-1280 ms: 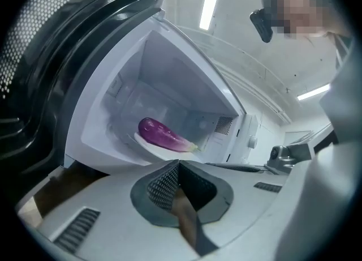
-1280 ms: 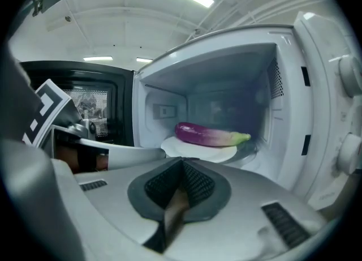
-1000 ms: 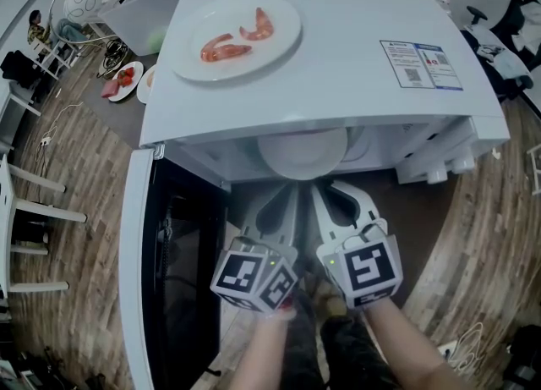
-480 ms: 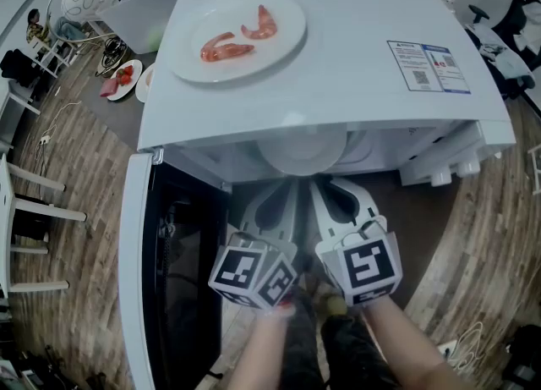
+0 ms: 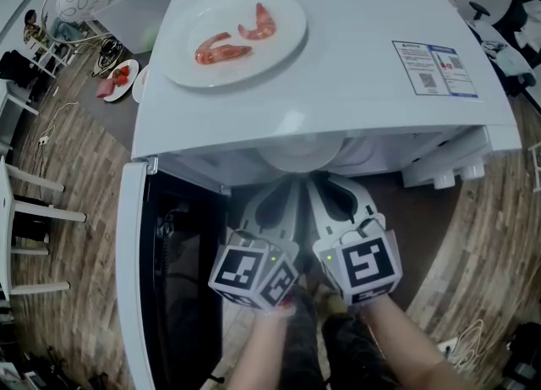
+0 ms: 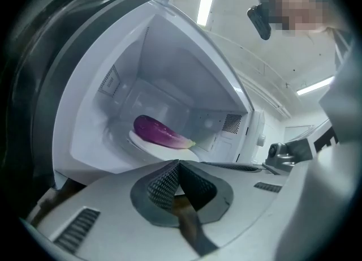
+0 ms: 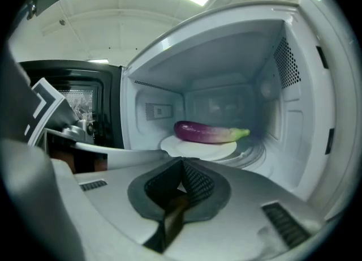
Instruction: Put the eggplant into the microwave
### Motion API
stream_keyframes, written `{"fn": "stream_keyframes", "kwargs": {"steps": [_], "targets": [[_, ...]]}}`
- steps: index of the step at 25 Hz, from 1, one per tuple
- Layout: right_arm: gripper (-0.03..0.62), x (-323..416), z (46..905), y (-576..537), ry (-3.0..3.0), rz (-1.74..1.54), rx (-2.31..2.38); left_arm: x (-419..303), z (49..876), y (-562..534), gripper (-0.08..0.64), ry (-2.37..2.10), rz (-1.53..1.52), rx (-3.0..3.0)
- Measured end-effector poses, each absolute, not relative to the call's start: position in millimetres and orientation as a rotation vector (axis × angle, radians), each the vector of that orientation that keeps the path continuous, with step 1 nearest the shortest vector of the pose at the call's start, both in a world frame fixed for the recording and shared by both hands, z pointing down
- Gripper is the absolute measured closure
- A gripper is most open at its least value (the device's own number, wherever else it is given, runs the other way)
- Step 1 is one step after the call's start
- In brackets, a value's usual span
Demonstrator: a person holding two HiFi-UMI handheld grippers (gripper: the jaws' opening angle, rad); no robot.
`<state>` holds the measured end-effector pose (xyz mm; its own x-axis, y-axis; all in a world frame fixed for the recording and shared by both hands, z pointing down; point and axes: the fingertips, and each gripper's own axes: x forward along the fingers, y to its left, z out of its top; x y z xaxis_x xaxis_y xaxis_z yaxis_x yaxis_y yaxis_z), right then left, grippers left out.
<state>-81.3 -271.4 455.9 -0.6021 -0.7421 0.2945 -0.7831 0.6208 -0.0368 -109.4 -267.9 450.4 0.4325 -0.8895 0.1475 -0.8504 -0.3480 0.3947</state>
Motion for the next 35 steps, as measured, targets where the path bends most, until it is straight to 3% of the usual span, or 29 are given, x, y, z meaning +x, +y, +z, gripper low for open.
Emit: {"fn": "stream_keyframes", "kwargs": {"steps": [35], "targets": [[0.592,-66.9,427.6,-226.4,-2.703,0.139,1.17,-89.5,425.8,-225.2,0.558,-1.55,-0.209,2.317]]}}
